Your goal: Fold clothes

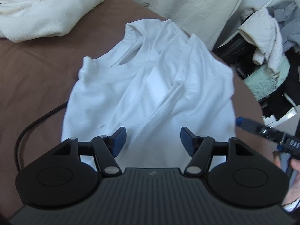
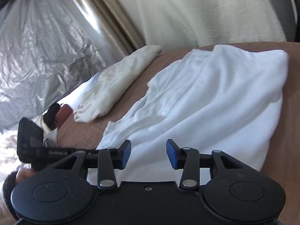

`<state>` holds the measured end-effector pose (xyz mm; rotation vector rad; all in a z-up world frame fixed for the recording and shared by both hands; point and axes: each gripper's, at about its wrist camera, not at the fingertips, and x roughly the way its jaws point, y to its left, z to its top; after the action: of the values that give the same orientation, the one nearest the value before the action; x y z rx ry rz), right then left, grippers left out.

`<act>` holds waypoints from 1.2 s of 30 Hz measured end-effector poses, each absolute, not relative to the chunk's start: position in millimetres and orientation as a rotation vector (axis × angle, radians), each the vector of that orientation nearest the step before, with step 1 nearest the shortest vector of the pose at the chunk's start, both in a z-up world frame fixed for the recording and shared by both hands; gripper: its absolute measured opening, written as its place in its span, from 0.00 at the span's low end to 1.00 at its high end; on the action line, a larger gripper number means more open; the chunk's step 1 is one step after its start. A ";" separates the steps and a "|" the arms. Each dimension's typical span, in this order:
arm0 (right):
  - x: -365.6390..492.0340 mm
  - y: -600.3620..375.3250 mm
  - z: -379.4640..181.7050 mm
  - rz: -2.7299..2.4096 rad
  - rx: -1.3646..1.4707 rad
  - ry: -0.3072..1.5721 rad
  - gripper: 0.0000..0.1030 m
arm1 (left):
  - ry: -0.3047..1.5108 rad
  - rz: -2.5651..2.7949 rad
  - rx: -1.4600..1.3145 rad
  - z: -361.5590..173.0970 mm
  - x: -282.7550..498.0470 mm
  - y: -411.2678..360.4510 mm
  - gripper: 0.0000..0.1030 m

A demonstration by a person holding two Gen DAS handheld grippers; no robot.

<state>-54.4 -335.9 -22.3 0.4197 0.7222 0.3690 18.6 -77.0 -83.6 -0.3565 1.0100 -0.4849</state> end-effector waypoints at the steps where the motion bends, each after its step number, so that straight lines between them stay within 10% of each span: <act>1: -51.9 -337.1 -23.5 0.358 0.421 0.718 0.51 | 1.021 -0.459 -0.323 -84.1 18.9 -78.6 0.62; 10: -31.6 -362.9 -15.7 0.218 0.370 0.740 0.52 | 1.097 -0.415 -0.280 -85.1 0.6 -67.0 0.70; 12: -9.3 -367.8 1.1 0.154 0.338 0.747 0.55 | 1.078 -0.423 -0.284 -88.6 2.8 -66.0 0.56; 14: 14.3 -373.4 15.7 0.096 0.325 0.754 0.63 | 1.068 -0.482 -0.283 -88.8 6.9 -69.1 0.11; 36: 175.2 -326.8 -50.2 -0.106 0.205 0.920 0.83 | 0.966 -0.557 -0.335 -74.3 12.7 -70.7 0.34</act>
<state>175.2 -326.8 -50.2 0.2049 0.9197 -0.1062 12.7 -70.7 -74.3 -0.3347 0.9663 -0.5568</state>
